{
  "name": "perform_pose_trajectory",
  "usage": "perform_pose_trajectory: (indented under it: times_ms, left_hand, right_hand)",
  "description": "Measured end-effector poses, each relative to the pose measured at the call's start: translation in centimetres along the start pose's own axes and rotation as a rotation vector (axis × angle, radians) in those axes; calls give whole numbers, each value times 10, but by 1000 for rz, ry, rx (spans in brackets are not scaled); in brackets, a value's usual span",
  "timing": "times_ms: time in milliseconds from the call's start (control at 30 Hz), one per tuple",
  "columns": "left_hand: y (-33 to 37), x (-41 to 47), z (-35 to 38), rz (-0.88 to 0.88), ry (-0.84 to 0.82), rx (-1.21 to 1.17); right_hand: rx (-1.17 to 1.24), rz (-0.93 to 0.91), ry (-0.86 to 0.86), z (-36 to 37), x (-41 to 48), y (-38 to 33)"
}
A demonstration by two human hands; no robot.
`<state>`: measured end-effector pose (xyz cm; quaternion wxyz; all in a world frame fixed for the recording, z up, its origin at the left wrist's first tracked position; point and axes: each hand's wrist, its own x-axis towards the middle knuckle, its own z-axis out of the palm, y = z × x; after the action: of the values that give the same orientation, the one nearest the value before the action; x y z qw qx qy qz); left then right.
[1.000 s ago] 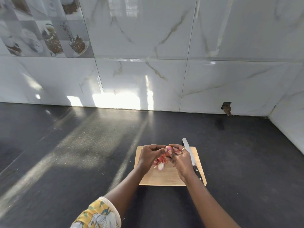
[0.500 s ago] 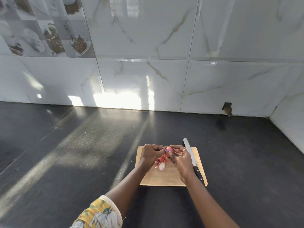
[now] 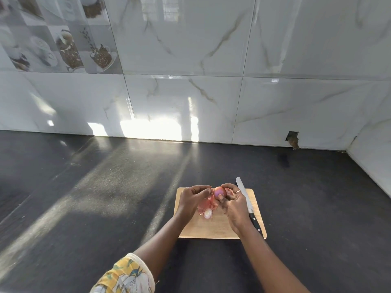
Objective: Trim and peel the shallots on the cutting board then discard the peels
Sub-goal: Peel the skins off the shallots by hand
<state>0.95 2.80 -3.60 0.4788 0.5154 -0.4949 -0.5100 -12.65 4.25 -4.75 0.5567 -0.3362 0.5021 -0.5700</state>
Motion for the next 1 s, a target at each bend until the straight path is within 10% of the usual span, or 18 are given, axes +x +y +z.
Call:
perform_pose_trajectory:
  times_ms: [1000]
  left_hand:
    - [-14, 6, -3, 181, 28, 493]
  right_hand:
    - [420, 145, -68, 0, -14, -16]
